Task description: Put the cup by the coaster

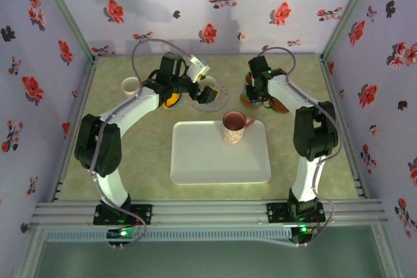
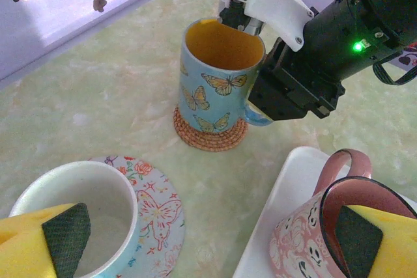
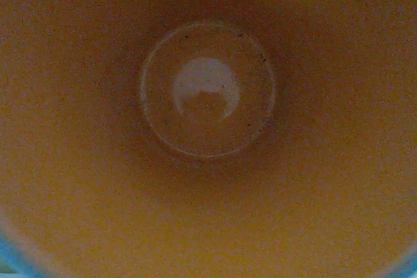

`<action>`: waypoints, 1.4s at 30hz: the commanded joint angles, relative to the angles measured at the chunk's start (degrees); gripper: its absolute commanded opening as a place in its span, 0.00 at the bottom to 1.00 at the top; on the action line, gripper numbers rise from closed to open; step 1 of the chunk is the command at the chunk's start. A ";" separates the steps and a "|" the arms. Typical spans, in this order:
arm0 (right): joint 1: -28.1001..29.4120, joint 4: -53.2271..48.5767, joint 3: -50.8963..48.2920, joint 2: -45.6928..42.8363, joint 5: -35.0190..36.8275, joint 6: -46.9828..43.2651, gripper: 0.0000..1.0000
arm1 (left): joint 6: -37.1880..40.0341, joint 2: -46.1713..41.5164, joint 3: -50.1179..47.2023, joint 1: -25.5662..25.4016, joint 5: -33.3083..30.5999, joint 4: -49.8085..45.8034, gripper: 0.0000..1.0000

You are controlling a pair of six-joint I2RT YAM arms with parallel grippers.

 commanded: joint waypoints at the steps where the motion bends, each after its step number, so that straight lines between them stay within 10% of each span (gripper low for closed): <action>1: 0.76 1.67 1.15 -0.54 4.02 -1.12 0.00 | 0.01 0.32 0.93 0.45 1.76 -0.66 1.00; 27: 1.25 0.29 -0.85 0.14 3.78 3.18 0.00 | 0.54 -1.36 -0.97 0.32 1.89 -0.64 1.00; 42: 1.60 0.36 -2.02 -1.39 3.26 4.69 0.32 | 0.41 -3.81 -3.43 0.33 2.50 0.45 1.00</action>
